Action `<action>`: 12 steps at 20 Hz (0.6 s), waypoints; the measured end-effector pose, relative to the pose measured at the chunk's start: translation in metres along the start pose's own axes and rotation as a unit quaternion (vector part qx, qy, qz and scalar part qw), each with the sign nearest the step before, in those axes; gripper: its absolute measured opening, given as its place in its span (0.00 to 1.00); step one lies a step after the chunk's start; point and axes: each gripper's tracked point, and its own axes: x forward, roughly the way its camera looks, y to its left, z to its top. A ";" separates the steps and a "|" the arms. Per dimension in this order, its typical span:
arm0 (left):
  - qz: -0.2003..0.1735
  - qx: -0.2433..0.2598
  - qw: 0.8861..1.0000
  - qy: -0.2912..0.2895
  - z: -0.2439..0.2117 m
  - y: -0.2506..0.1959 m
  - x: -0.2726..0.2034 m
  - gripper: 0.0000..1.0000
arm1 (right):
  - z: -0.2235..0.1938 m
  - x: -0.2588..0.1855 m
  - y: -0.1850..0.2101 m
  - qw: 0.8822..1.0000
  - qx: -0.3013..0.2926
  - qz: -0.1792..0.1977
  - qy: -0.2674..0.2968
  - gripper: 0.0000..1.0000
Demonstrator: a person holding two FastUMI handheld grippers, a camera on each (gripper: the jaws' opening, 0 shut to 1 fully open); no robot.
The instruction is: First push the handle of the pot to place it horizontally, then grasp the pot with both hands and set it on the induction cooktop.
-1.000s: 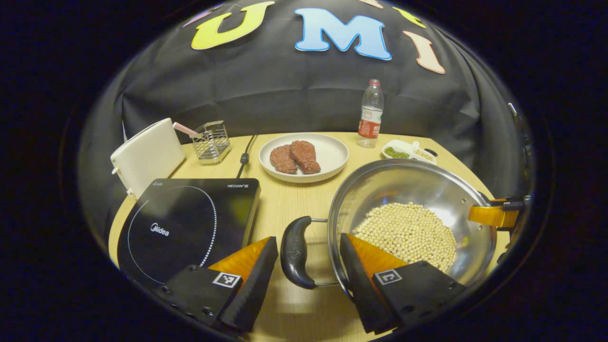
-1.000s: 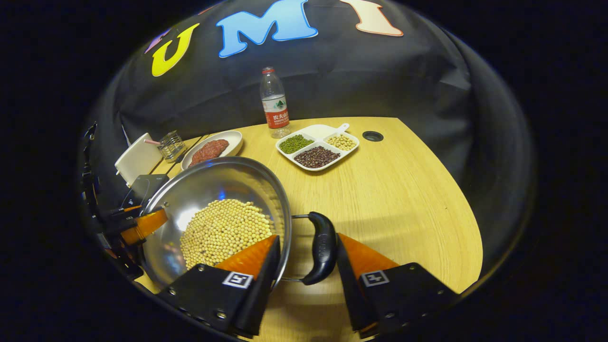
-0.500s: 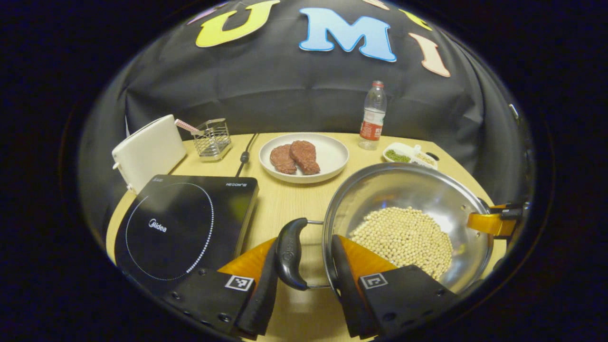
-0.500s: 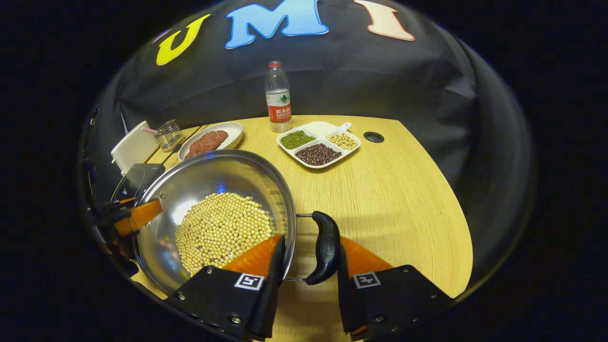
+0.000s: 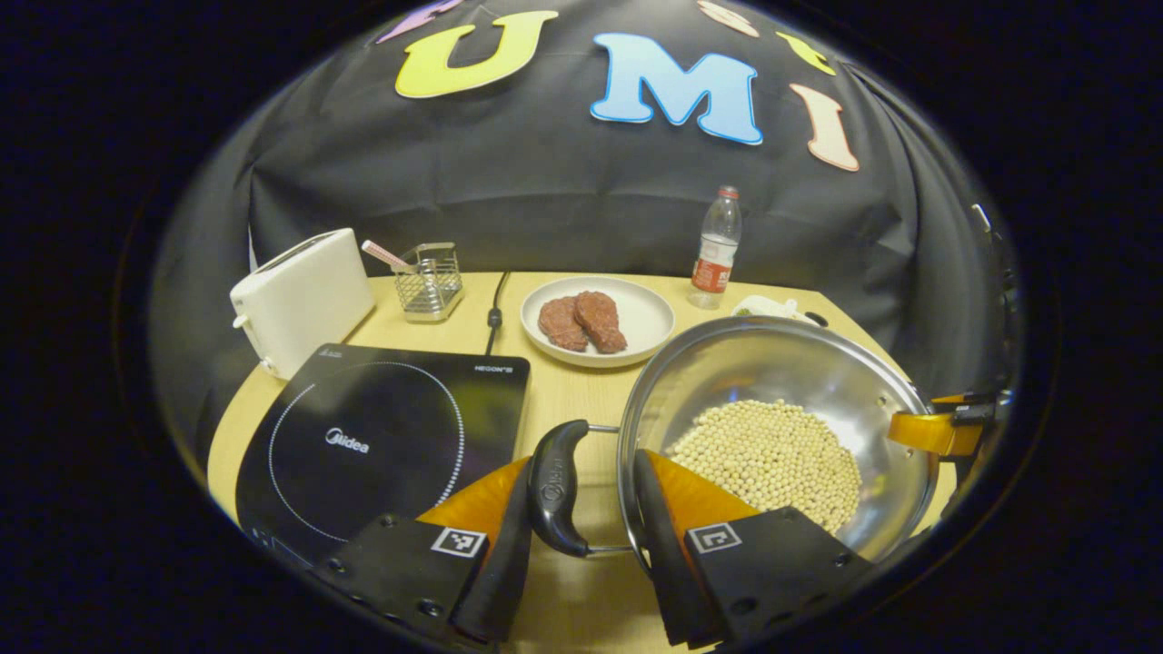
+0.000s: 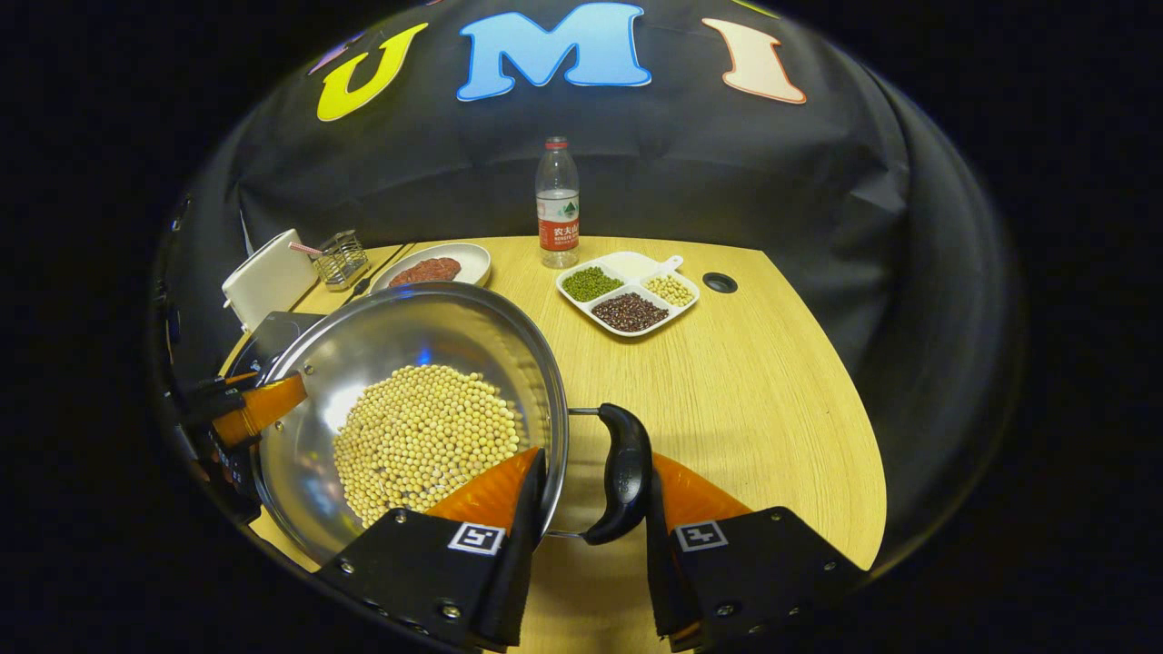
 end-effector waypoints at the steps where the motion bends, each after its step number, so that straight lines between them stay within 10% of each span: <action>1: -0.003 -0.001 1.000 -0.002 0.003 0.005 -0.004 0.66 | 0.001 -0.004 0.005 1.000 0.002 -0.001 -0.001 0.53; 12: -0.004 0.005 1.000 -0.020 0.027 0.093 -0.032 0.66 | 0.018 -0.022 0.089 1.000 0.016 0.005 -0.010 0.53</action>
